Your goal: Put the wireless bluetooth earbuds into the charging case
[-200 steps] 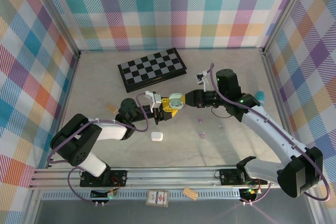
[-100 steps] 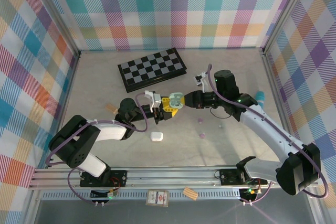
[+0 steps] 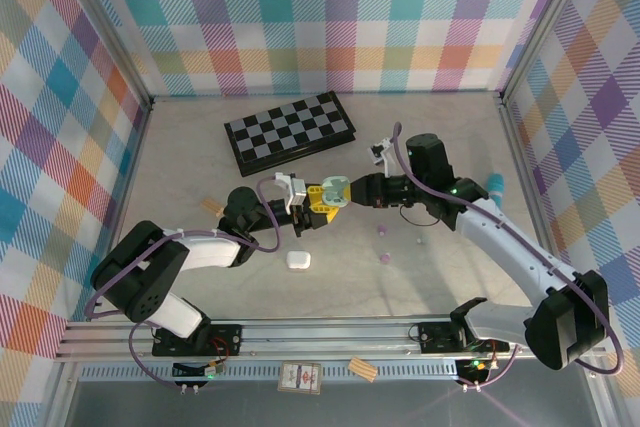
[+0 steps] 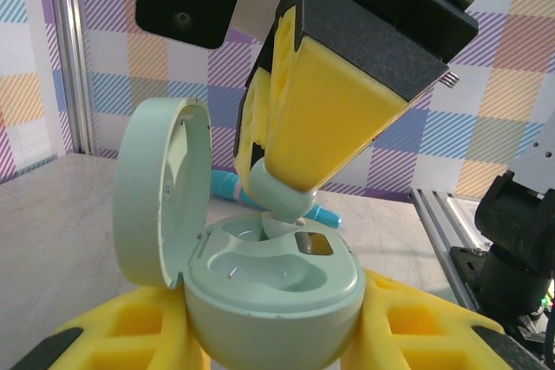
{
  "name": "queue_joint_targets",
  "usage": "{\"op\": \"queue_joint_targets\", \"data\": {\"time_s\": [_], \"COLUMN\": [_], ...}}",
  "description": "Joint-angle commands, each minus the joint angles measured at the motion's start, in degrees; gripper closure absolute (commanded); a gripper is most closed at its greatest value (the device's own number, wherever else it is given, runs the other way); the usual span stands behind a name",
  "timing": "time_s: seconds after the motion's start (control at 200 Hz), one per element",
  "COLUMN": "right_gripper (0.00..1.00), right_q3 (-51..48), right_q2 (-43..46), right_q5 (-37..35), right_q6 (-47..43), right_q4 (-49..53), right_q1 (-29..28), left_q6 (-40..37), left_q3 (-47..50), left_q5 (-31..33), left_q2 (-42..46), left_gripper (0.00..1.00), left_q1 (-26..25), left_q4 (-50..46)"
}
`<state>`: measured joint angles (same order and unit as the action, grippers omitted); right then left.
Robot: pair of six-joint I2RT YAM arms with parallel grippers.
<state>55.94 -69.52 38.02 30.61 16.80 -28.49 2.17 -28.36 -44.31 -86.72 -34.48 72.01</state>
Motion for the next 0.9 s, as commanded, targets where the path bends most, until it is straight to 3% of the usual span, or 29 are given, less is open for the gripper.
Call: {"op": "queue_joint_targets", "data": {"time_s": [0.0, 0.495, 0.695, 0.895], "right_gripper": [0.78, 0.46, 0.42, 0.41], "right_q3": [1.35, 2.12, -1.26, -6.95], "right_q2": [-1.26, 2.46, 9.22, 15.23], "right_q5": [0.02, -1.76, -6.71, -15.57], "right_q6": [-1.38, -3.99, -5.71, -1.61], "right_q4": [2.10, 3.85, 4.07, 4.75], "right_q1": [0.32, 0.29, 0.91, 4.53], "left_q6": [0.51, -0.31, -0.33, -0.32], "left_q3": [-1.17, 0.12, 1.26, 2.40], "left_q5": [-1.73, -0.58, 0.18, 0.11], "left_q2": [2.02, 2.42, 2.78, 4.28], "left_gripper": [0.68, 0.68, 0.68, 0.68], "left_q1": [-0.72, -0.77, 0.32, 1.77], "left_q4": [3.76, 3.94, 4.10, 4.11]}}
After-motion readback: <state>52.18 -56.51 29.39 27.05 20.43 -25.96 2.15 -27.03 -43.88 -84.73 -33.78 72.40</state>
